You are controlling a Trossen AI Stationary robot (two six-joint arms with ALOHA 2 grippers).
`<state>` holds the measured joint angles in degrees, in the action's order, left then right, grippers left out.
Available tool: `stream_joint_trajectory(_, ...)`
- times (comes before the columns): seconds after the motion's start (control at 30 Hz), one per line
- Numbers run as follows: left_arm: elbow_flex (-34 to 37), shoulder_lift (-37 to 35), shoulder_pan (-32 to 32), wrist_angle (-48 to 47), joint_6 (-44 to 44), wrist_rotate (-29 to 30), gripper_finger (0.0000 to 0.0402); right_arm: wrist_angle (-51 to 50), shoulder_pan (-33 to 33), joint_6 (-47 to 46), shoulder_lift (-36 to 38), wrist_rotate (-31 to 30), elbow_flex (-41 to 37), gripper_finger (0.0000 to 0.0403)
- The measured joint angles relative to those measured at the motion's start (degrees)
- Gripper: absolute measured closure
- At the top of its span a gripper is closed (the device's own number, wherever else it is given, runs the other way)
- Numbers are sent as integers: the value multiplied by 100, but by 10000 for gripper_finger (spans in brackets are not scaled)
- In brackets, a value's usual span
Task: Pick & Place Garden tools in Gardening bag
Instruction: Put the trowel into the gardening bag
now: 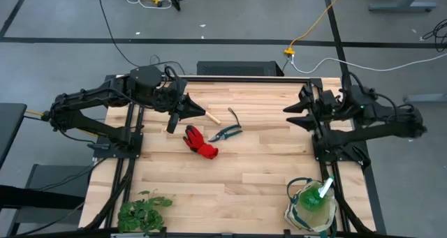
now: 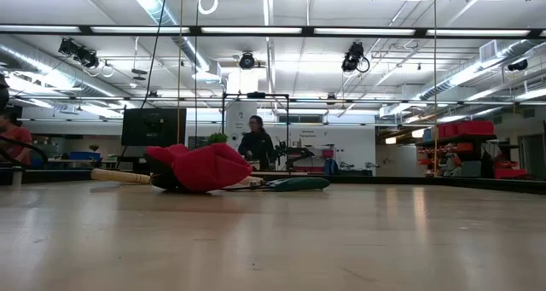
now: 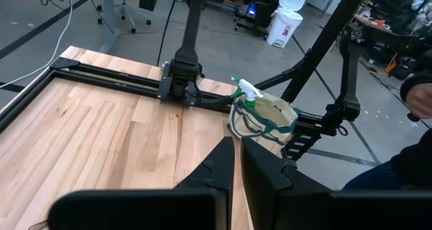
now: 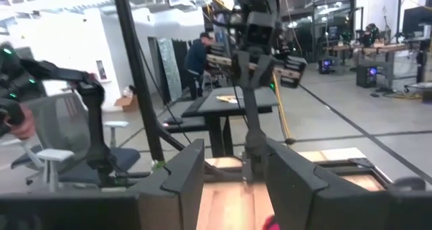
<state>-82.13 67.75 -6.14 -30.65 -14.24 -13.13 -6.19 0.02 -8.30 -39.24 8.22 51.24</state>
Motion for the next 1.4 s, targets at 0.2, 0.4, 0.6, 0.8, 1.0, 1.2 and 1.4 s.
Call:
stream_joint_trajectory(0.2, 0, 0, -1, -26, -9, 0, 372, -137, -506, 13, -128, 505, 0, 254)
stream_joint_trajectory(0.4, 0, 0, -1, -517, -421, 553, 372, -275, -679, 59, -197, 487, -2, 254)
stream_joint_trajectory(0.6, 0, 0, -1, -1422, -503, 695, 372, -546, -718, 145, -197, -104, -2, 254)
stream_joint_trajectory(0.8, 0, 43, -1, -2500, -453, 912, 372, -639, -718, 153, -198, -741, -2, 254)
stream_joint_trajectory(1.0, -4, 156, -1, -3568, -462, 1711, 372, -691, -718, -121, -251, -927, -2, 254)
stream_joint_trajectory(1.2, -1, 268, -8, -4164, -457, 2271, 371, -760, -718, -173, -370, -926, -2, 254)
stream_joint_trajectory(1.4, 7, 397, -8, -4291, -465, 2519, 371, -894, -718, -173, -539, -926, -2, 254)
